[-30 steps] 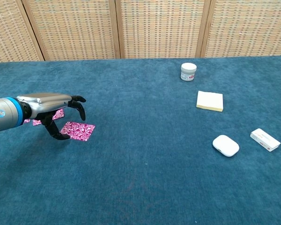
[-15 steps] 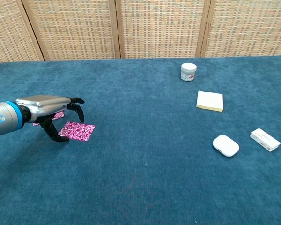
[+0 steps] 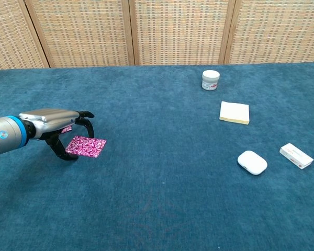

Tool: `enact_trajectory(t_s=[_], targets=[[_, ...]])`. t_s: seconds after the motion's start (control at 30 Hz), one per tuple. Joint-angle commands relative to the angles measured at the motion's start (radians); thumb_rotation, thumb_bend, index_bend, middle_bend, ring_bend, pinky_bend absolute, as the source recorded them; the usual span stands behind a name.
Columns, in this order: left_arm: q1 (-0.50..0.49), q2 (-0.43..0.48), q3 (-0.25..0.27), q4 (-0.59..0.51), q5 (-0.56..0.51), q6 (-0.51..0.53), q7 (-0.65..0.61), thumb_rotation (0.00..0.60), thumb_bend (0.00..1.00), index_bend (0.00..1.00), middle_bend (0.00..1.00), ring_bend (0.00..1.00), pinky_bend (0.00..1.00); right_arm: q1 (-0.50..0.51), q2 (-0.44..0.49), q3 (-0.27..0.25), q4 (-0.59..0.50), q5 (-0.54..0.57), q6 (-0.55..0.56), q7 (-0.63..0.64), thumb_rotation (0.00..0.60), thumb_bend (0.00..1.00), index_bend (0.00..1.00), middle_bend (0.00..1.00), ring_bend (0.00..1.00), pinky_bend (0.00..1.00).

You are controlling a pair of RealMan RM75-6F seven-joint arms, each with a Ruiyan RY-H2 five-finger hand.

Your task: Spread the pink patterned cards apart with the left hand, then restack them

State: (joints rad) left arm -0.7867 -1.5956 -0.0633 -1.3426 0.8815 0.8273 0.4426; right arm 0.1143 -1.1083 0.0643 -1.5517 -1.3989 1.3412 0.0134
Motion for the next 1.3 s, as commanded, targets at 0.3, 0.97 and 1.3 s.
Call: enact_trajectory(t_s=[0.3,0.97,1.3], targets=[[-0.002,0.002,-0.002,-0.005,-0.016,-0.006,0.009,0.6,0.36,0.41,0.0,0.0,0.0,0.0,0.001,-0.001,0.001,-0.002,0.0,0.001,0.6,0.0,0.0,0.0,0.0,0.0],[0.007,0.021,-0.021,-0.014,0.005,0.018,-0.012,0.6,0.36,0.51,0.0,0.0,0.0,0.0,-0.001,-0.002,0.002,-0.001,-0.001,0.001,0.6,0.0,0.0,0.0,0.0,0.0],[0.011,0.096,-0.076,-0.026,-0.049,0.029,-0.044,0.6,0.35,0.51,0.0,0.0,0.0,-0.001,0.001,-0.004,-0.002,-0.007,0.001,0.001,0.6,0.0,0.0,0.0,0.0,0.0]])
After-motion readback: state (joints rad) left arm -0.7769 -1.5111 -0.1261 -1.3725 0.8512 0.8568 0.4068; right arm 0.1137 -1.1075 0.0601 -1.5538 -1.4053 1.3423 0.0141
